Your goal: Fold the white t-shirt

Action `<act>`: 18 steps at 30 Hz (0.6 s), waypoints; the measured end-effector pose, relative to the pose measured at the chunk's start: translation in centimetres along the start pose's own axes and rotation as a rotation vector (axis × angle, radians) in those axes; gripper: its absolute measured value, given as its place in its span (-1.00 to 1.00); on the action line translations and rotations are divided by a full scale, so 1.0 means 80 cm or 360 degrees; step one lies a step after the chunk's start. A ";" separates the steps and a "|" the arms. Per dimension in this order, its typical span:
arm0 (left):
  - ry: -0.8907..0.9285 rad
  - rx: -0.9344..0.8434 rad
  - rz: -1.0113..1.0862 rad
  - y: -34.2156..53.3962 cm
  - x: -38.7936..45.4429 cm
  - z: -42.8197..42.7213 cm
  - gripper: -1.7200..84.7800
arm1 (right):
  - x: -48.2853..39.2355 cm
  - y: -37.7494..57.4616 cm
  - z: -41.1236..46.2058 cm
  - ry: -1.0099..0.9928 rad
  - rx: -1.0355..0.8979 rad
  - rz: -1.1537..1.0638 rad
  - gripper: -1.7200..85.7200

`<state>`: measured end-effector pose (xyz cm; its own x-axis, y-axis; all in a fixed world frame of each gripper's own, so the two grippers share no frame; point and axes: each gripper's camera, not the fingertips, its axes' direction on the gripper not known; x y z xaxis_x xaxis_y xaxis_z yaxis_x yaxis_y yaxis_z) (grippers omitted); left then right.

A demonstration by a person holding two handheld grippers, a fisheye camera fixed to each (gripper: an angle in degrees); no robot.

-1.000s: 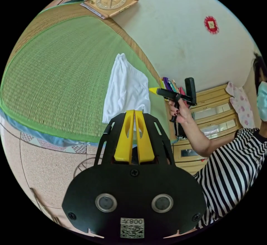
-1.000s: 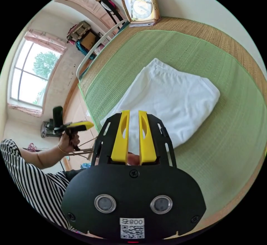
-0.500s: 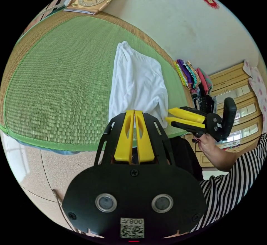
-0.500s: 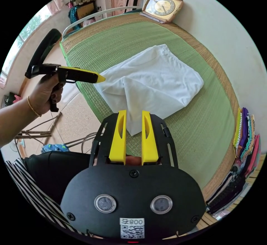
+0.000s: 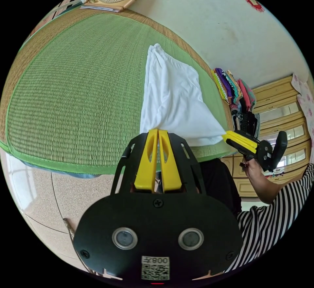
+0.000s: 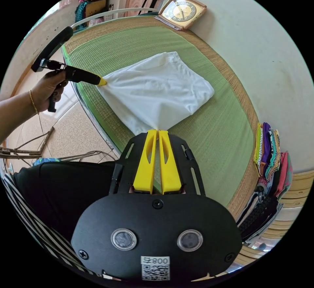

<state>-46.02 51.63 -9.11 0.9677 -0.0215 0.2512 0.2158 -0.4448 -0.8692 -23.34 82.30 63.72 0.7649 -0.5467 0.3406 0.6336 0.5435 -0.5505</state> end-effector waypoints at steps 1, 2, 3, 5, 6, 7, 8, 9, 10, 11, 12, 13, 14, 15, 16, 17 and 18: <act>0.0001 -0.0002 0.0001 0.000 0.001 0.000 -0.96 | -0.001 0.004 0.000 -0.0009 0.0001 -0.0007 -0.96; 0.0000 -0.0008 0.0003 0.001 0.002 0.001 -0.96 | -0.003 0.012 0.000 -0.0026 -0.0001 -0.0019 -0.96; -0.0001 -0.0010 0.0001 0.002 0.003 0.001 -0.96 | -0.007 0.018 0.003 -0.0034 -0.0016 -0.0033 -0.96; 0.0006 -0.0010 -0.0008 0.004 0.004 0.001 -0.96 | -0.014 0.025 0.009 -0.0024 -0.0040 -0.0068 -0.96; 0.0019 -0.0005 -0.0025 0.005 0.003 0.001 -0.96 | -0.018 0.029 0.012 -0.0007 -0.0045 -0.0090 -0.96; 0.0027 -0.0001 -0.0036 0.005 0.002 0.001 -0.96 | -0.020 0.032 0.014 0.0000 -0.0047 -0.0102 -0.96; 0.0044 0.0006 -0.0054 0.007 0.002 0.001 -0.96 | -0.022 0.037 0.018 0.0010 -0.0055 -0.0117 -0.96; 0.0057 0.0009 -0.0068 0.008 0.001 0.001 -0.96 | -0.021 0.041 0.022 -0.0008 -0.0066 -0.0117 -0.96; 0.0060 0.0012 -0.0073 0.008 0.001 0.001 -0.96 | -0.020 0.043 0.023 -0.0025 -0.0069 -0.0113 -0.95; 0.0063 0.0015 -0.0081 0.009 0.002 0.001 -0.96 | -0.016 0.046 0.025 -0.0050 -0.0069 -0.0108 -0.95; 0.0067 0.0015 -0.0087 0.010 0.003 0.002 -0.96 | -0.014 0.050 0.025 -0.0062 -0.0061 -0.0119 -0.95; 0.0071 0.0017 -0.0091 0.010 0.003 0.002 -0.96 | -0.013 0.051 0.025 -0.0063 -0.0060 -0.0128 -0.95; 0.0084 0.0022 -0.0105 0.011 0.003 0.003 -0.96 | -0.011 0.055 0.027 -0.0064 -0.0066 -0.0151 -0.95; 0.0103 0.0028 -0.0126 0.013 0.002 0.003 -0.96 | -0.010 0.058 0.029 -0.0064 -0.0075 -0.0179 -0.95; 0.0112 0.0031 -0.0136 0.013 0.002 0.004 -0.96 | -0.010 0.060 0.031 -0.0064 -0.0080 -0.0195 -0.95; 0.0127 0.0039 -0.0153 0.015 0.001 0.004 -0.96 | -0.008 0.064 0.033 -0.0069 -0.0082 -0.0224 -0.95; 0.0139 0.0045 -0.0165 0.016 0.001 0.005 -0.96 | -0.007 0.068 0.036 -0.0086 -0.0093 -0.0257 -0.95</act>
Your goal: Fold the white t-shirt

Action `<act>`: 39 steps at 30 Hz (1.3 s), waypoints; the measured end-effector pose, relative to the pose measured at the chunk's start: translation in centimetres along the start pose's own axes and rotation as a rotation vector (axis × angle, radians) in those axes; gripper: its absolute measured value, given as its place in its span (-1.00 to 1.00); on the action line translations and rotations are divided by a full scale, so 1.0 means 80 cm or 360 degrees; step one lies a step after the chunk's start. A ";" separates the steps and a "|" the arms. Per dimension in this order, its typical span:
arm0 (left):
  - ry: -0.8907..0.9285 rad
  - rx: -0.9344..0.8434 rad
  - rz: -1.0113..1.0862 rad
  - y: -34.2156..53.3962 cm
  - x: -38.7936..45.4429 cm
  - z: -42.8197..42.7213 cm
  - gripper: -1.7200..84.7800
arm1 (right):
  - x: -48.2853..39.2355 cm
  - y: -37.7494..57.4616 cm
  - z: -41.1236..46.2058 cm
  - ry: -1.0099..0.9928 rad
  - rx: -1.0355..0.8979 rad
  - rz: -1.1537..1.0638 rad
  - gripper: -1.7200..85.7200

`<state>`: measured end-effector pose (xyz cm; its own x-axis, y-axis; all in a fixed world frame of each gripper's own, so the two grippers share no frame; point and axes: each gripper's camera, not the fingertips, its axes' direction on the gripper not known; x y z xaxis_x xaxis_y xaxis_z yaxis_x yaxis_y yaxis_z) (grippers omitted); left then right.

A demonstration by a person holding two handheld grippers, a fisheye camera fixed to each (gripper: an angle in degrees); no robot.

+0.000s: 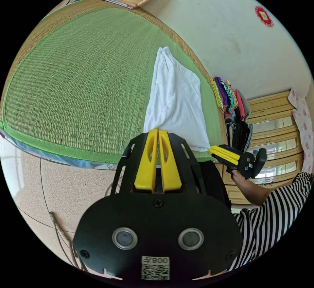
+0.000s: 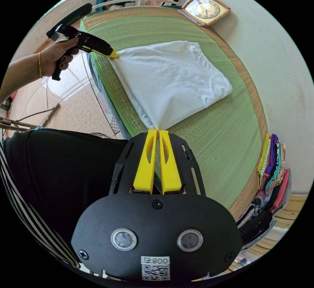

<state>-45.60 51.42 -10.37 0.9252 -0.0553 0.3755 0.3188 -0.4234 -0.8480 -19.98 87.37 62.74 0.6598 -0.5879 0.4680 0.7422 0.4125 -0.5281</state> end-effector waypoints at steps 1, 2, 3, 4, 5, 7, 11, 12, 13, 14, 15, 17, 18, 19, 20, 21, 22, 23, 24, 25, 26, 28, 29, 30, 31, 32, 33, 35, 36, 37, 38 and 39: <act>0.0004 0.0001 -0.0004 0.000 0.000 0.001 -0.96 | 0.001 0.002 0.002 -0.0005 -0.0009 -0.0011 -0.94; 0.0010 0.0004 -0.0007 0.001 0.001 0.002 -0.96 | 0.004 0.007 0.005 -0.0014 -0.0022 -0.0024 -0.94; 0.0018 0.0004 -0.0012 0.001 0.002 0.003 -0.96 | 0.008 0.012 0.008 -0.0023 -0.0029 -0.0038 -0.94; 0.0022 0.0005 -0.0015 0.002 0.002 0.003 -0.96 | 0.010 0.015 0.008 -0.0027 -0.0026 -0.0043 -0.94; 0.0029 0.0007 -0.0021 0.002 0.003 0.005 -0.96 | 0.017 0.020 0.008 -0.0041 -0.0016 -0.0047 -0.94; 0.0040 0.0011 -0.0037 0.003 0.005 0.006 -0.96 | 0.029 0.026 0.006 -0.0081 -0.0014 -0.0043 -0.94; 0.0030 0.0019 -0.0067 0.008 0.012 0.007 -0.96 | 0.067 0.047 0.005 -0.0253 -0.0047 0.0011 -0.95; 0.0031 0.0022 -0.0082 0.010 0.014 0.007 -0.96 | 0.083 0.055 0.002 -0.0314 -0.0040 0.0072 -0.96; 0.0039 0.0029 -0.0087 0.011 0.016 0.006 -0.96 | 0.091 0.059 0.001 -0.0355 -0.0043 0.0104 -0.96; 0.0053 0.0054 -0.0071 0.013 0.022 0.004 -0.96 | 0.109 0.065 -0.002 -0.0425 -0.0048 0.0170 -0.96; 0.0056 0.0076 -0.0047 0.014 0.029 0.002 -0.96 | 0.128 0.071 -0.008 -0.0476 -0.0016 0.0239 -0.96; 0.0066 0.0087 -0.0001 0.013 0.040 0.002 -0.96 | 0.154 0.075 -0.020 -0.0538 0.0073 0.0324 -0.95; 0.0062 0.0075 0.0019 0.010 0.046 0.006 -0.96 | 0.171 0.074 -0.027 -0.0589 0.0136 0.0373 -0.94; 0.0057 0.0065 0.0025 0.009 0.048 0.008 -0.96 | 0.178 0.073 -0.029 -0.0622 0.0163 0.0393 -0.94; 0.0040 0.0043 0.0024 0.006 0.051 0.015 -0.96 | 0.192 0.071 -0.029 -0.0696 0.0196 0.0423 -0.94; 0.0021 0.0032 0.0011 0.005 0.052 0.020 -0.96 | 0.203 0.069 -0.024 -0.0763 0.0200 0.0434 -0.95; 0.0006 0.0026 0.0004 0.005 0.052 0.023 -0.96 | 0.207 0.068 -0.019 -0.0785 0.0188 0.0433 -0.95; -0.0041 0.0003 -0.0023 0.006 0.050 0.029 -0.96 | 0.213 0.069 -0.006 -0.0803 0.0117 0.0425 -0.95; -0.0010 0.0002 -0.0036 0.009 0.048 0.033 -0.96 | 0.217 0.073 0.010 -0.0821 0.0016 0.0414 -0.95; 0.0016 0.0015 -0.0052 0.011 0.046 0.034 -0.96 | 0.220 0.077 0.014 -0.0838 -0.0001 0.0416 -0.95; 0.0060 0.0032 -0.0080 0.014 0.044 0.035 -0.96 | 0.232 0.089 0.013 -0.0883 0.0066 0.0443 -0.95; 0.0093 0.0047 -0.0097 0.017 0.044 0.038 -0.96 | 0.250 0.102 0.015 -0.0954 0.0065 0.0471 -0.95; 0.0106 0.0055 -0.0104 0.019 0.046 0.040 -0.96 | 0.261 0.108 0.014 -0.0985 0.0069 0.0477 -0.95; 0.0121 0.0061 -0.0121 0.021 0.047 0.042 -0.95 | 0.270 0.113 0.014 -0.0996 0.0062 0.0466 -0.95; 0.0127 0.0064 -0.0130 0.022 0.048 0.043 -0.95 | 0.275 0.114 0.013 -0.0998 0.0059 0.0461 -0.95; 0.0129 0.0069 -0.0148 0.024 0.051 0.044 -0.95 | 0.283 0.118 0.011 -0.0998 0.0053 0.0453 -0.95; 0.0121 0.0080 -0.0156 0.028 0.057 0.044 -0.95 | 0.292 0.121 0.009 -0.0997 0.0050 0.0447 -0.95; 0.0125 0.0073 -0.0081 0.034 0.074 0.045 -0.95 | 0.308 0.130 0.007 -0.1029 0.0052 0.0480 -0.95; 0.0139 0.0041 -0.0015 0.038 0.089 0.049 -0.94 | 0.321 0.139 0.007 -0.1079 0.0062 0.0527 -0.95; 0.0156 0.0020 0.0020 0.040 0.097 0.052 -0.94 | 0.328 0.144 0.008 -0.1108 0.0069 0.0554 -0.95; 0.0221 -0.0038 0.0094 0.043 0.114 0.063 -0.93 | 0.343 0.156 0.010 -0.1183 0.0085 0.0623 -0.95; 0.0290 -0.0115 0.0184 0.046 0.132 0.076 -0.91 | 0.358 0.169 0.013 -0.1274 0.0099 0.0701 -0.95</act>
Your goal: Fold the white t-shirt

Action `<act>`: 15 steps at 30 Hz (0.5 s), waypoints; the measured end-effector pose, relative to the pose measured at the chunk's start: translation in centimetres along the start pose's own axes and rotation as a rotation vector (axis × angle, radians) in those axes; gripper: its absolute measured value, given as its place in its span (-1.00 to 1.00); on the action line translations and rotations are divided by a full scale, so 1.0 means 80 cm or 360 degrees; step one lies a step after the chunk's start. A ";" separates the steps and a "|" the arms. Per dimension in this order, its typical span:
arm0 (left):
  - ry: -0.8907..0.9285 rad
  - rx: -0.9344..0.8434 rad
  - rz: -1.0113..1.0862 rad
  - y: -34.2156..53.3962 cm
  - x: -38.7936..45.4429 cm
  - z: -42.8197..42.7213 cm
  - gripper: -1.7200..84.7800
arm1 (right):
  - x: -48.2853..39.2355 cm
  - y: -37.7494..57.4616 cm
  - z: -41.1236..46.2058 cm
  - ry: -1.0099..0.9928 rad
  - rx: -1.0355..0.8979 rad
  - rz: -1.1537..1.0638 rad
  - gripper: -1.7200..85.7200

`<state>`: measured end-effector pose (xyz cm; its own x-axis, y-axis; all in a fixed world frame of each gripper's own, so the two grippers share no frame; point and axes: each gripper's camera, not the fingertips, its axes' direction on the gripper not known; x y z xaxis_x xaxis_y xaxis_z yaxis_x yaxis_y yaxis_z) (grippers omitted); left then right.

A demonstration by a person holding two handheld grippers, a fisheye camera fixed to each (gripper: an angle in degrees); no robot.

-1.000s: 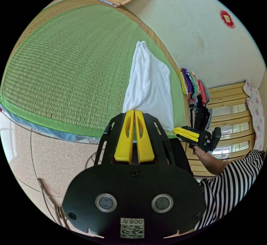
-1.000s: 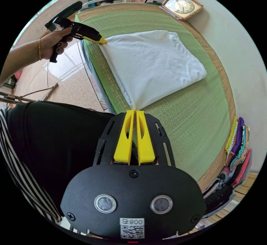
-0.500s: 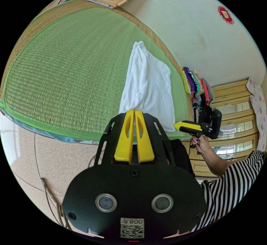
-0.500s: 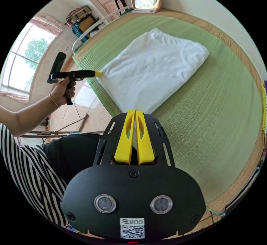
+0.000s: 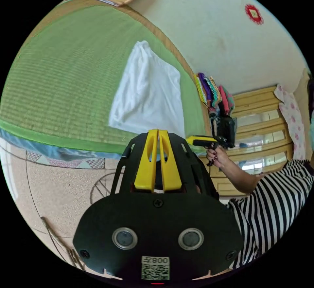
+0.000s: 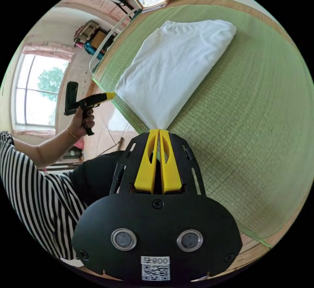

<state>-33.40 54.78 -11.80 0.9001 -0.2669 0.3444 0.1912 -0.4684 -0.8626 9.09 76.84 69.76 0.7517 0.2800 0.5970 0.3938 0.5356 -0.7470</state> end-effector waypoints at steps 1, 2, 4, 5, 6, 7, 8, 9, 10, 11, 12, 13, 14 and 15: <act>0.0022 -0.0045 0.0044 -0.001 0.008 0.009 -0.90 | 0.009 0.003 -0.005 -0.0049 0.0011 0.0036 -0.95; 0.0037 -0.0135 0.0135 -0.003 0.026 0.028 -0.88 | 0.026 0.009 -0.016 -0.0129 0.0034 0.0112 -0.94; 0.0012 -0.0245 0.0306 -0.006 0.055 0.054 -0.86 | 0.049 0.017 -0.030 -0.0243 0.0064 0.0210 -0.93; -0.0042 -0.0301 0.0409 -0.009 0.073 0.070 -0.84 | 0.062 0.022 -0.040 -0.0329 0.0089 0.0263 -0.92; -0.0109 -0.0334 0.0517 -0.012 0.090 0.082 -0.83 | 0.074 0.026 -0.050 -0.0404 0.0115 0.0304 -0.91; -0.0146 -0.0350 0.0570 -0.013 0.098 0.088 -0.82 | 0.079 0.027 -0.055 -0.0433 0.0124 0.0321 -0.90; -0.0231 -0.0373 0.0673 -0.015 0.114 0.098 -0.82 | 0.088 0.029 -0.063 -0.0476 0.0135 0.0350 -0.88; -0.0323 -0.0390 0.0768 -0.015 0.128 0.108 -0.81 | 0.096 0.031 -0.070 -0.0508 0.0142 0.0376 -0.86; -0.0367 -0.0403 0.0811 -0.015 0.133 0.113 -0.81 | 0.100 0.031 -0.073 -0.0528 0.0147 0.0390 -0.85; -0.0448 -0.0455 0.0898 -0.014 0.142 0.126 -0.81 | 0.107 0.032 -0.079 -0.0577 0.0152 0.0408 -0.83; -0.0531 -0.0529 0.0943 -0.012 0.146 0.140 -0.82 | 0.113 0.032 -0.084 -0.0615 0.0157 0.0422 -0.82; -0.0568 -0.0558 0.0956 -0.011 0.147 0.147 -0.82 | 0.116 0.031 -0.086 -0.0628 0.0159 0.0429 -0.81; -0.0636 -0.0574 0.0978 -0.008 0.149 0.155 -0.85 | 0.121 0.031 -0.089 -0.0651 0.0155 0.0444 -0.80; -0.0655 -0.0571 0.1001 -0.007 0.151 0.158 -0.87 | 0.125 0.031 -0.093 -0.0676 0.0157 0.0456 -0.79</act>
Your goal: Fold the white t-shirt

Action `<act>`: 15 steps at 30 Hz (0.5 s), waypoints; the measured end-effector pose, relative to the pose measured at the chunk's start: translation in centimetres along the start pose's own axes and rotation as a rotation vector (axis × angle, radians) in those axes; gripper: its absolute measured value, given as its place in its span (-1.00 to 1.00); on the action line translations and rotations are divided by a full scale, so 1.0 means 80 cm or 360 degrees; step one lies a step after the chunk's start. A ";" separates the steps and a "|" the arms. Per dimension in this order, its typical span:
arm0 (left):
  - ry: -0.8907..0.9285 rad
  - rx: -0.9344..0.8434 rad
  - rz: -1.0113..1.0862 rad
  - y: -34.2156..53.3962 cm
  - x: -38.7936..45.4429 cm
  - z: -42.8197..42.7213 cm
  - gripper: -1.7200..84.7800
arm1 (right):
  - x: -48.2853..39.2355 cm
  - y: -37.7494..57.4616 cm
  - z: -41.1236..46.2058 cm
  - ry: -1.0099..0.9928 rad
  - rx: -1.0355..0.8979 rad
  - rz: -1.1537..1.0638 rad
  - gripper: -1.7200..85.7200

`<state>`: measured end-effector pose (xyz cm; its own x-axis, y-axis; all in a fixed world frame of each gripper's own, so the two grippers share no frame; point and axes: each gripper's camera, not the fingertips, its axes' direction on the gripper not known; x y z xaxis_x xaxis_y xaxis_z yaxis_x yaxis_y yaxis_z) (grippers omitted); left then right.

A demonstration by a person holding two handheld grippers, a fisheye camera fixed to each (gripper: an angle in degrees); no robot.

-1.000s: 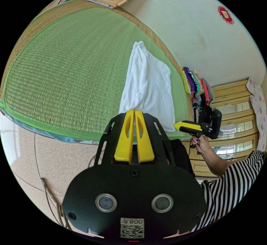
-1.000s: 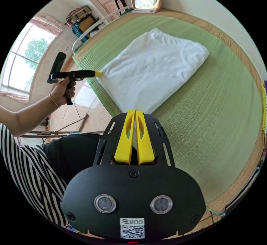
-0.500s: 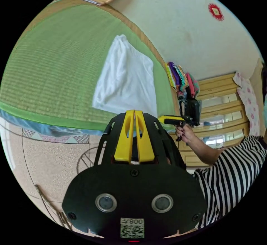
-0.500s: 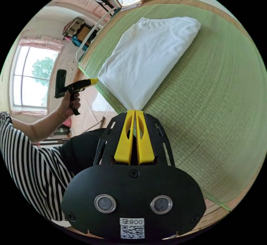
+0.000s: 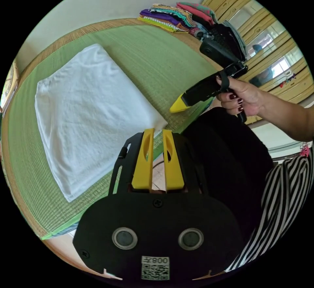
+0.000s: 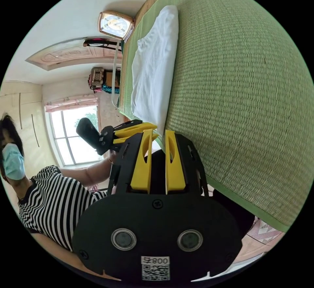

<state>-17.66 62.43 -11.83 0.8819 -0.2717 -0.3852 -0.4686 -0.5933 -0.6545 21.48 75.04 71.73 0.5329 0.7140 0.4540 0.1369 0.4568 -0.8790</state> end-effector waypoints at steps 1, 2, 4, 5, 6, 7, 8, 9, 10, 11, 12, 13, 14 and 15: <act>0.0000 -0.0010 0.0000 -0.001 0.001 0.001 -0.88 | 0.001 -0.001 -0.002 -0.0012 -0.0003 0.0006 -0.79; 0.0006 -0.0010 -0.0002 -0.002 0.002 0.001 -0.90 | 0.002 -0.003 -0.006 -0.0028 -0.0010 0.0015 -0.78; 0.0018 0.0022 -0.0029 0.001 0.003 -0.002 -0.92 | 0.003 -0.005 -0.013 -0.0048 -0.0007 0.0028 -0.77; 0.0026 0.0050 -0.0050 0.003 0.003 -0.005 -0.93 | 0.003 -0.006 -0.018 -0.0056 -0.0002 0.0037 -0.77; 0.0036 0.0085 -0.0072 0.006 0.002 -0.010 -0.94 | 0.003 -0.008 -0.023 -0.0056 0.0003 0.0047 -0.76; 0.0041 0.0100 -0.0082 0.008 0.002 -0.011 -0.94 | 0.003 -0.009 -0.025 -0.0057 0.0004 0.0051 -0.76; 0.0046 0.0126 -0.0098 0.011 0.000 -0.015 -0.94 | 0.002 -0.010 -0.030 -0.0064 0.0013 0.0059 -0.76; 0.0050 0.0151 -0.0110 0.013 -0.001 -0.019 -0.95 | 0.002 -0.011 -0.034 -0.0084 0.0019 0.0069 -0.75; 0.0052 0.0162 -0.0114 0.014 -0.002 -0.020 -0.95 | 0.002 -0.011 -0.035 -0.0098 0.0019 0.0073 -0.75; 0.0050 0.0176 -0.0117 0.016 -0.004 -0.022 -0.95 | 0.001 -0.012 -0.038 -0.0134 0.0020 0.0078 -0.75; 0.0042 0.0186 -0.0113 0.018 -0.005 -0.023 -0.95 | 0.001 -0.013 -0.039 -0.0164 0.0021 0.0089 -0.75; 0.0039 0.0189 -0.0110 0.019 -0.006 -0.024 -0.95 | 0.000 -0.013 -0.040 -0.0180 0.0024 0.0095 -0.75; 0.0035 0.0193 -0.0108 0.021 -0.008 -0.023 -0.95 | 0.000 -0.013 -0.040 -0.0212 0.0025 0.0107 -0.75; 0.0036 0.0203 -0.0110 0.024 -0.011 -0.023 -0.95 | -0.001 -0.013 -0.039 -0.0228 0.0018 0.0117 -0.75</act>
<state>-19.28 60.12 -11.53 0.9125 -0.2517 -0.3226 -0.4084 -0.5104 -0.7568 23.92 72.83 72.14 0.4167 0.8137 0.4054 0.0919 0.4059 -0.9093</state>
